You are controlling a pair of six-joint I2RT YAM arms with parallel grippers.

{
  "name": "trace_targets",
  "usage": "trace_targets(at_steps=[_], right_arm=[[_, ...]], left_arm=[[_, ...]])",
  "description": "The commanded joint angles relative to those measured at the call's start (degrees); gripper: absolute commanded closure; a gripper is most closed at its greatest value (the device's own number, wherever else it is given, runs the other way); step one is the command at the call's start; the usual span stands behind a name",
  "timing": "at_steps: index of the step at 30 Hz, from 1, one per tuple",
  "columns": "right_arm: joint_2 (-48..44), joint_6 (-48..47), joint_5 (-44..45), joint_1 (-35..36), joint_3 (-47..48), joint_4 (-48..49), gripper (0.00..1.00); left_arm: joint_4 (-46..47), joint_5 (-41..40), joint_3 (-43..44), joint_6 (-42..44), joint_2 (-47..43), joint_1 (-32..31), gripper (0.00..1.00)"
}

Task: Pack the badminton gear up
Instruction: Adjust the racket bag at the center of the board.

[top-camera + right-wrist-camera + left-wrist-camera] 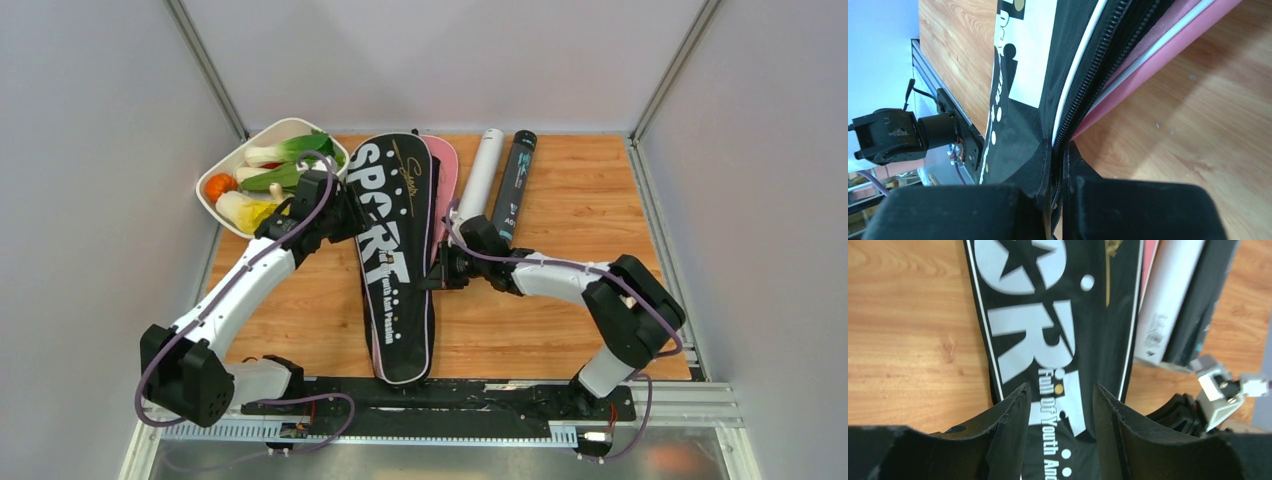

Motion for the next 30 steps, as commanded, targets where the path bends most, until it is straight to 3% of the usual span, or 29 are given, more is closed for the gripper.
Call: trace_targets(at_steps=[1,3,6,16,20,30], right_arm=[[5.09,1.28,-5.26,0.29,4.27,11.53,0.94],[5.16,1.62,-3.26,0.29,5.35,8.23,0.75],[2.88,1.55,2.27,0.26,5.69,4.04,0.56],[7.02,1.91,6.41,-0.06,7.91,1.25,0.51],[4.23,2.01,10.22,-0.06,7.52,-1.90,0.40],[-0.87,0.71,14.19,-0.07,8.50,-4.79,0.28]], left_arm=[[5.24,5.02,-6.87,-1.19,1.41,0.33,0.45],[6.52,7.15,-9.87,-1.79,2.73,0.34,0.47],[8.15,8.40,-14.31,-2.36,4.90,0.33,0.50],[12.22,10.57,-18.46,-3.17,8.67,0.33,0.56],[11.93,9.89,-18.92,-2.81,8.64,0.32,0.60],[11.30,8.26,-19.14,-2.27,10.14,0.33,0.65]])
